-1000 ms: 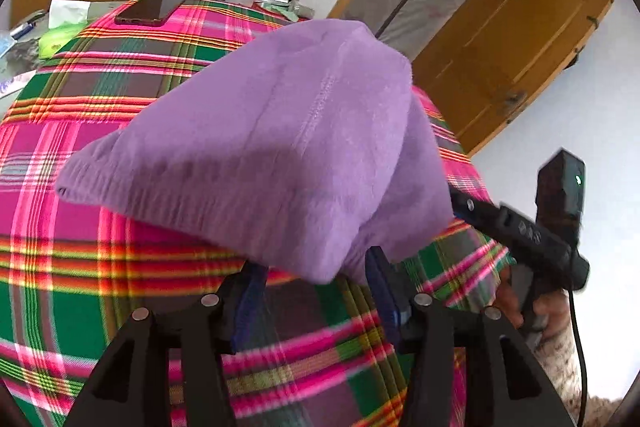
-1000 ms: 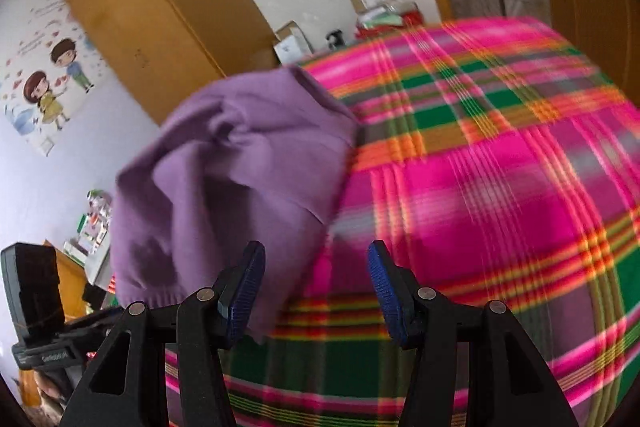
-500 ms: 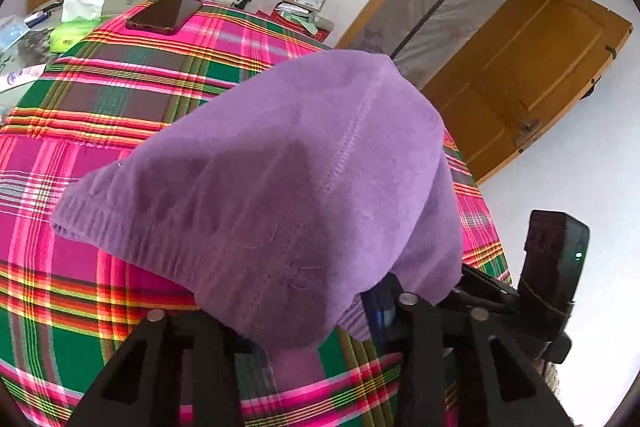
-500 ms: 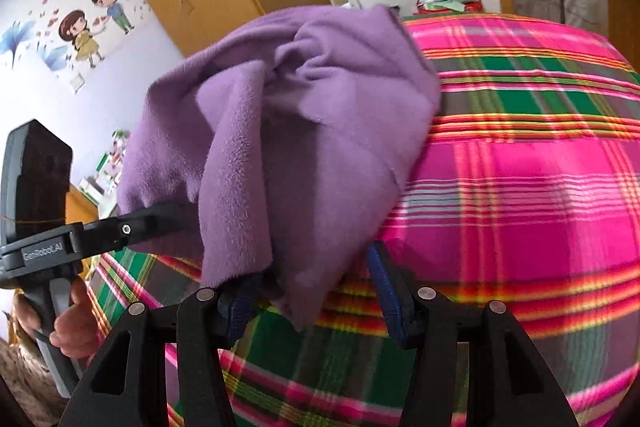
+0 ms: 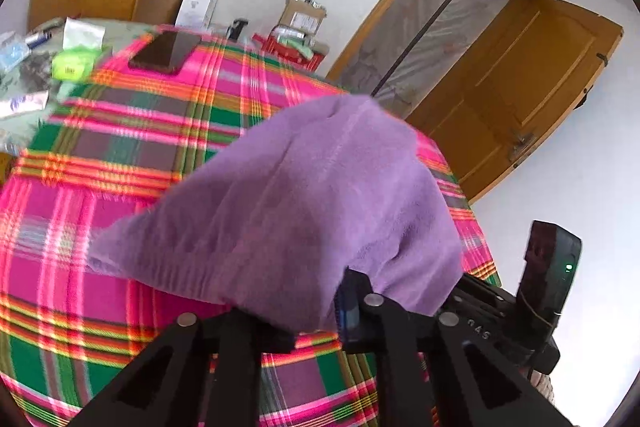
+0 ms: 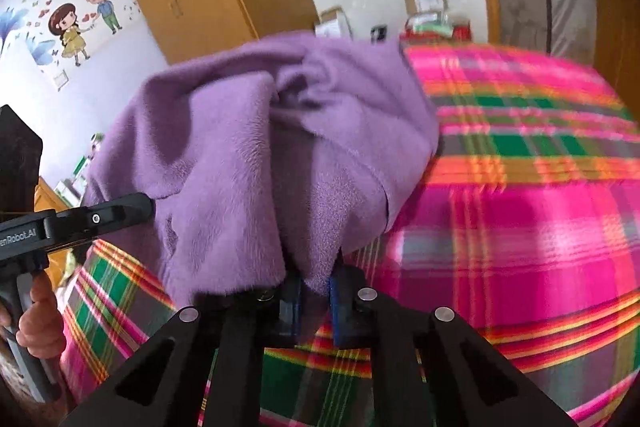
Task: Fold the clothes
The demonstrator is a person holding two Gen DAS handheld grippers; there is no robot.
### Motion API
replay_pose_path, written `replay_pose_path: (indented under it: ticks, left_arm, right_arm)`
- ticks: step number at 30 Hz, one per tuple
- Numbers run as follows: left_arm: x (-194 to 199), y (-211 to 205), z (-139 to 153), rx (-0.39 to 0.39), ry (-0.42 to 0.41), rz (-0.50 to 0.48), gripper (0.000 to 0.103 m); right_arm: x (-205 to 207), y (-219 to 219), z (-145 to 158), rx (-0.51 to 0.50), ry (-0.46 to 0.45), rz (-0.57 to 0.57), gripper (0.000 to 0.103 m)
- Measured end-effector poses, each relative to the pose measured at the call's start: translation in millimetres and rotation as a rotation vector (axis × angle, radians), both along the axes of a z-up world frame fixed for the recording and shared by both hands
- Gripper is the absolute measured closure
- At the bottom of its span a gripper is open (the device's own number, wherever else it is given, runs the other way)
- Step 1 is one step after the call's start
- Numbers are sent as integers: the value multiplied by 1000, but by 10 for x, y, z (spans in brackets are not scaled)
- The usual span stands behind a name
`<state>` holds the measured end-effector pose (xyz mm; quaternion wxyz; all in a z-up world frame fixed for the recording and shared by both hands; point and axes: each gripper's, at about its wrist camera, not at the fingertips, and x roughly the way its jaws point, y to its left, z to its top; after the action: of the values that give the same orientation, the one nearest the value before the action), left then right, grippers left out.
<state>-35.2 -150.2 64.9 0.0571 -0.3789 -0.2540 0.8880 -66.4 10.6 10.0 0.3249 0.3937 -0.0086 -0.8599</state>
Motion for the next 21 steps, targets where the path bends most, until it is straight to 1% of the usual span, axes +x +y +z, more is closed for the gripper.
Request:
replay_pose_path:
  ticks: [3,4,5,6,8,9,11,14,17,19,21]
  left_arm:
    - [20,-43,186,-13,45,6,93]
    - [32,-61,258,-36,69,26,95]
    - [45,-79,331,-60,93,47,95]
    - [58,-97,403,-84,117,68,95]
    - [60,-187,533,-75,157,83,95]
    - [34,-221,564,-69,159,88,95]
    - [-13,-259,586,-83,163,93,95]
    - [-7,-233,592,-87,163,95,95]
    - [3,-271,597,-82,165,106,95]
    - [11,-298,613,-83,169,114,95]
    - [21,-323,639,-85,174,123,95]
  right_arm:
    - [31,83,200,-8,69,-23,93]
    - [31,116,267,-10,89,-29,93]
    - [35,154,346,8,125,-54,93]
    - [11,102,405,25,153,-73,93]
    - [52,184,523,18,165,-90,93]
    - [73,228,581,14,170,-98,93]
    - [35,267,679,27,201,-121,93]
    - [42,356,786,24,235,-139,93]
    - [36,420,911,53,289,-167,93]
    - [-8,449,983,72,321,-184,93]
    - [-99,462,1061,110,372,-206,93]
